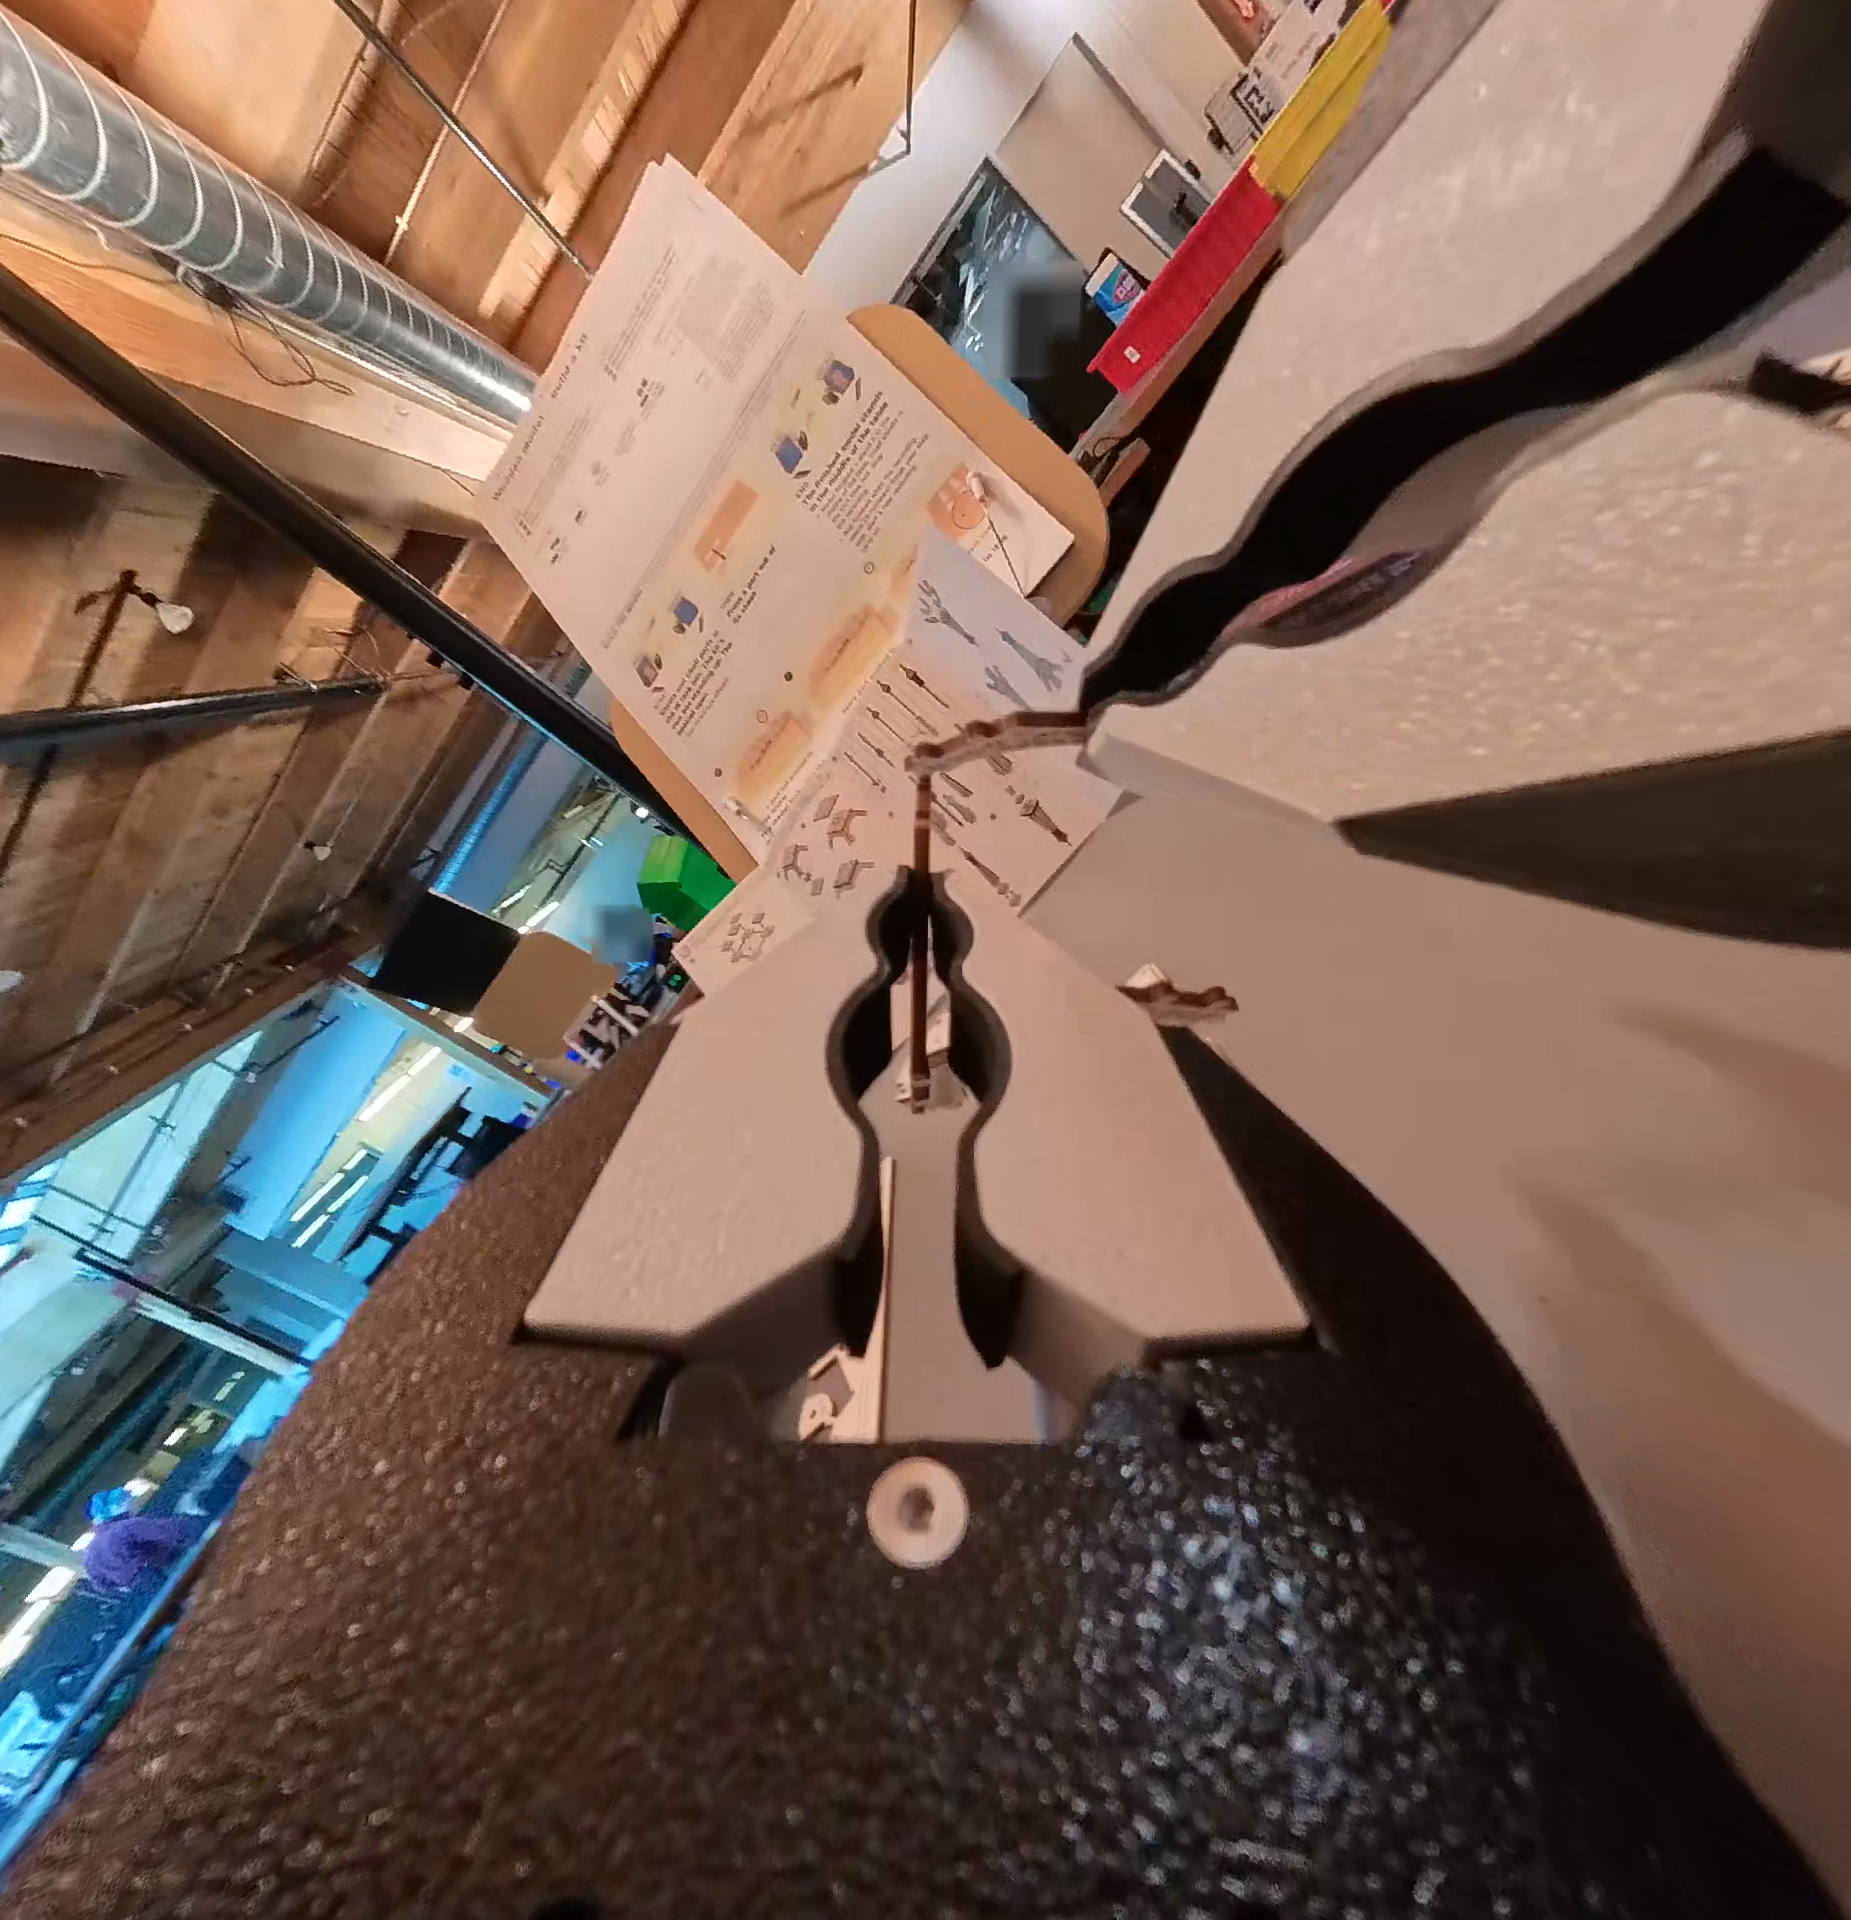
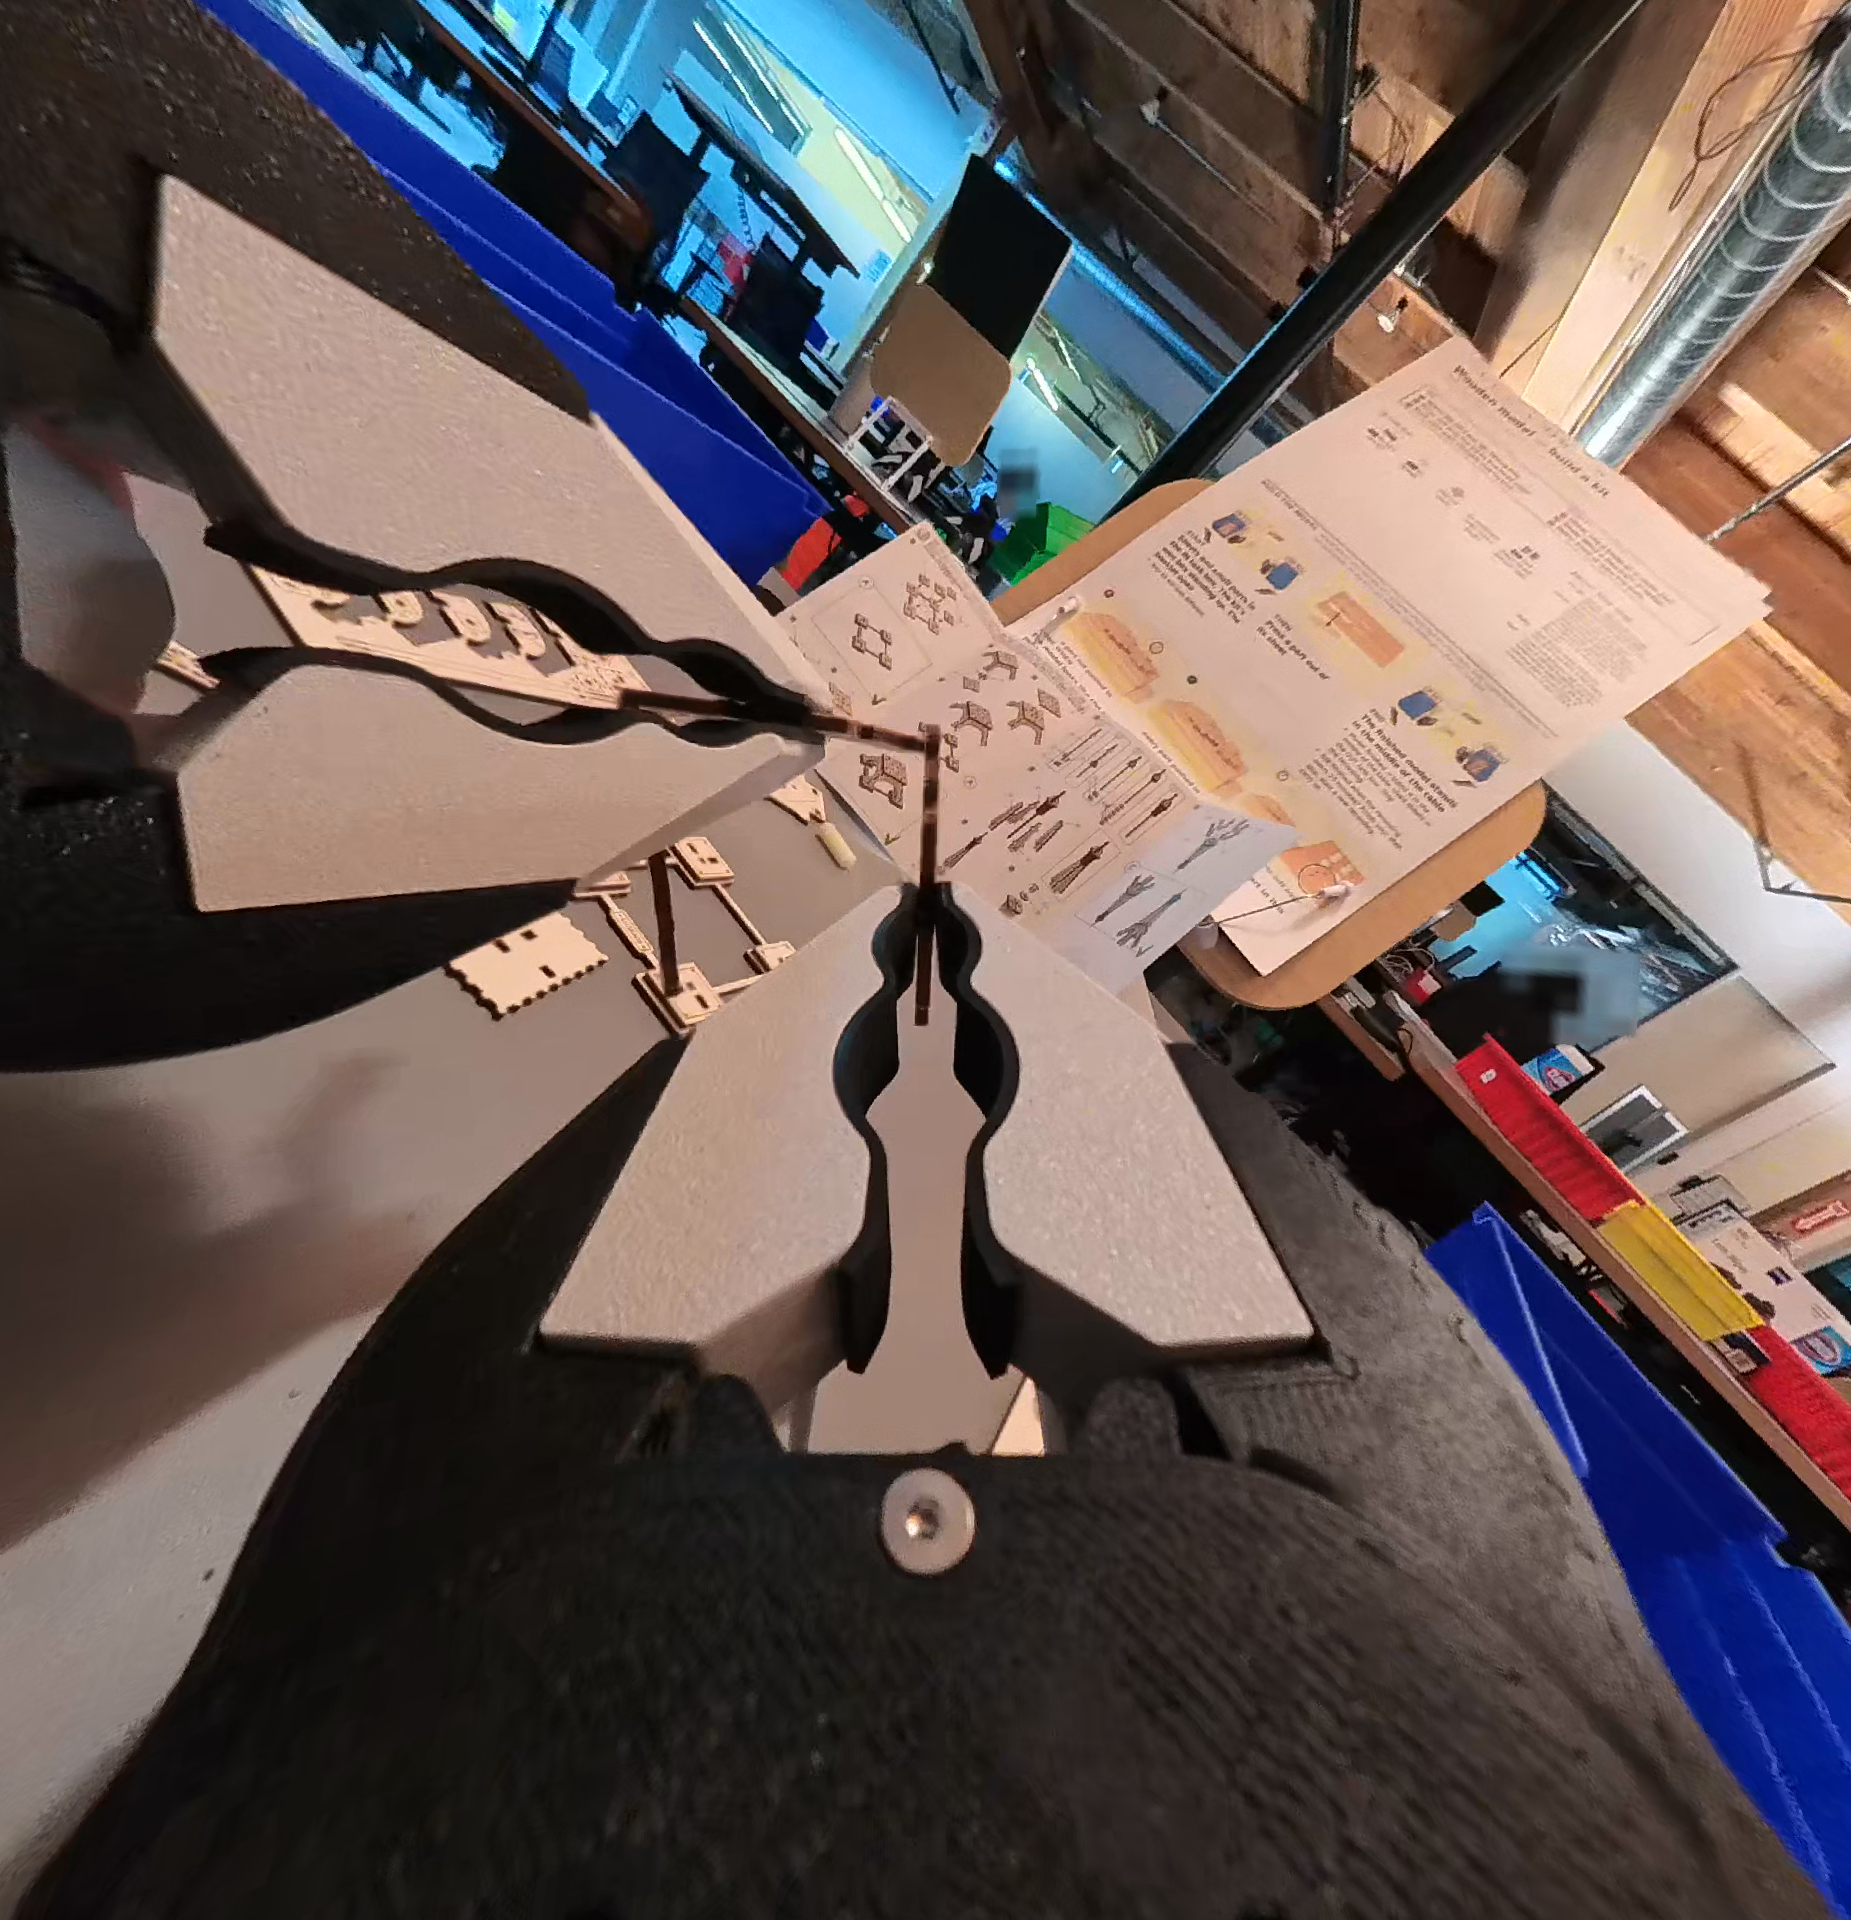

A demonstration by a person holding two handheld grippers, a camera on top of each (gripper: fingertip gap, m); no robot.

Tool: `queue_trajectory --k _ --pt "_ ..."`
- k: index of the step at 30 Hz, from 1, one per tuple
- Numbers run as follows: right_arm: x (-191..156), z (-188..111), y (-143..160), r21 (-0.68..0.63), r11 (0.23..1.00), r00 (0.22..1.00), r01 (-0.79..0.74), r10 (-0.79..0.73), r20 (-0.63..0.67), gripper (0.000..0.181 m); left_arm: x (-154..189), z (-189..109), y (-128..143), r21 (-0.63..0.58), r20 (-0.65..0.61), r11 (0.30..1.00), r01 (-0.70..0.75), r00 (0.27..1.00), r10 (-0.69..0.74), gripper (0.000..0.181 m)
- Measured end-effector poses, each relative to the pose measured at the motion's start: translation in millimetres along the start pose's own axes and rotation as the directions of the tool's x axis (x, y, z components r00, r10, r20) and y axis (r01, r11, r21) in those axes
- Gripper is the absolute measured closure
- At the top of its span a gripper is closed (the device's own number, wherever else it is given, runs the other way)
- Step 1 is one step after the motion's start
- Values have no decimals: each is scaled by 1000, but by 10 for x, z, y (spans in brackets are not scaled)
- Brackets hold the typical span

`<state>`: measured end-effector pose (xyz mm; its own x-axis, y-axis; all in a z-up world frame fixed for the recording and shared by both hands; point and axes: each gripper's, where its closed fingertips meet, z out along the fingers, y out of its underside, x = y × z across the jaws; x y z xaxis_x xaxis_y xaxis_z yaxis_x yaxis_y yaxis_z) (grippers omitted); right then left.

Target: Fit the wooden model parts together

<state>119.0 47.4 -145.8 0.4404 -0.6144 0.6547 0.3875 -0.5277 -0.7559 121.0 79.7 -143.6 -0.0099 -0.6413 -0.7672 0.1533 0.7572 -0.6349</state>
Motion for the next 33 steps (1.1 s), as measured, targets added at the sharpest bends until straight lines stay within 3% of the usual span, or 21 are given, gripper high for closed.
queue_trajectory --k 5,10,14,18,24,30,33 --pt "-97 26 116 -33 997 997 -67 68 42 180 142 -2 69 -54 -80 991 119 989 -123 181" --pt "-268 54 259 -91 990 971 -110 127 204 181 329 -47 230 -194 -228 949 250 929 -291 179" --pt "-451 17 429 -212 973 914 -95 170 370 181 588 -179 344 -377 -345 858 349 807 -480 159" --pt "-502 -85 557 -327 943 856 -67 223 467 181 759 -315 319 -495 -420 763 416 654 -629 153" --pt "-525 -251 677 -476 878 780 -53 333 529 181 529 -306 410 -518 -460 761 390 623 -633 154" --pt "-547 -219 692 -548 832 761 -85 409 504 181 673 -397 477 -622 -547 712 327 469 -693 154" --pt "-497 -235 729 -583 805 760 -109 446 473 181 707 -448 445 -601 -583 730 326 446 -679 152"
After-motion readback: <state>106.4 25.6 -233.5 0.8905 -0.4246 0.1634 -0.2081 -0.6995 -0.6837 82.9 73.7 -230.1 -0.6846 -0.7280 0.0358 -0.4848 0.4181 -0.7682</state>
